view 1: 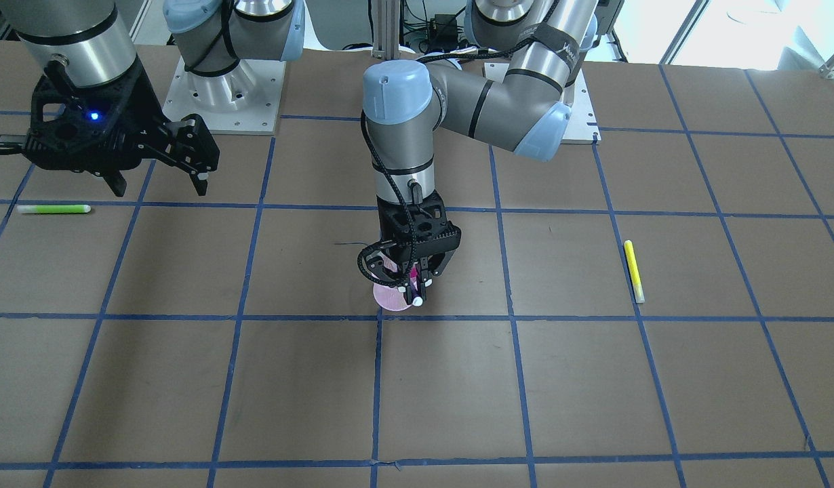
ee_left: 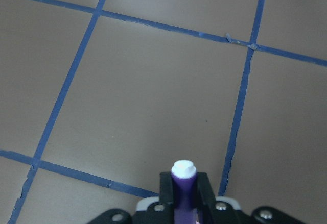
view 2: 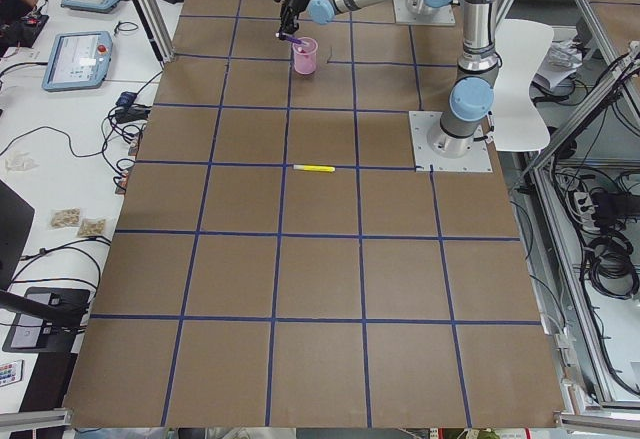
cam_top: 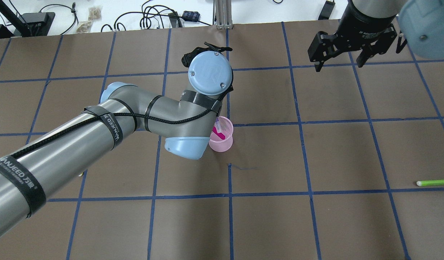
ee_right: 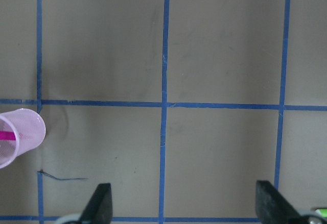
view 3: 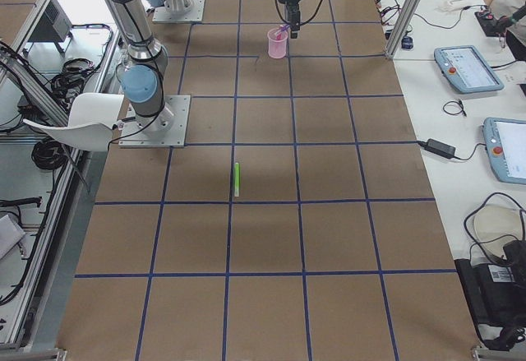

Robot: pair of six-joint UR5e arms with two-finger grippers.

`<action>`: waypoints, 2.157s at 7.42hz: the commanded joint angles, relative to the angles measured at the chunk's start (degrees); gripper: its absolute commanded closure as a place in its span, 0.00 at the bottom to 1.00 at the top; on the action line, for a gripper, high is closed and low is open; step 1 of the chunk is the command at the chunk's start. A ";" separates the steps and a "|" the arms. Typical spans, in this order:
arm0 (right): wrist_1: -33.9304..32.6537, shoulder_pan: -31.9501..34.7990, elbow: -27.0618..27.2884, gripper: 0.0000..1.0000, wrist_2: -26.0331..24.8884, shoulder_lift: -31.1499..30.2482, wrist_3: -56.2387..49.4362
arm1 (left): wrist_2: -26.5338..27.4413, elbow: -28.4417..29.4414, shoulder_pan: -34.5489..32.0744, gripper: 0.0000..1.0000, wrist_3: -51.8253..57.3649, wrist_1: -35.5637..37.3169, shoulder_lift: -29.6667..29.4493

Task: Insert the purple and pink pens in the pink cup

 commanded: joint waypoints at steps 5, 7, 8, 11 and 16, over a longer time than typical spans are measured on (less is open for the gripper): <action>-1.95 -0.05 1.06 0.00 0.23 -0.05 3.38 | 2.86 -1.37 -3.46 0.69 2.90 0.59 -1.27; -1.95 -0.05 1.06 0.00 0.23 0.12 3.20 | 3.64 -1.29 -5.48 0.00 2.90 0.59 -1.18; -1.95 -0.05 1.14 0.00 0.23 0.12 3.11 | 4.43 -1.20 -5.58 0.00 3.07 0.59 -0.92; -1.95 -0.05 1.06 0.00 0.23 0.03 3.11 | 4.70 1.16 -4.18 0.00 14.98 -3.33 3.37; -1.43 0.04 -0.35 0.00 0.23 0.39 3.37 | -16.39 11.10 20.47 0.00 33.85 -38.58 10.76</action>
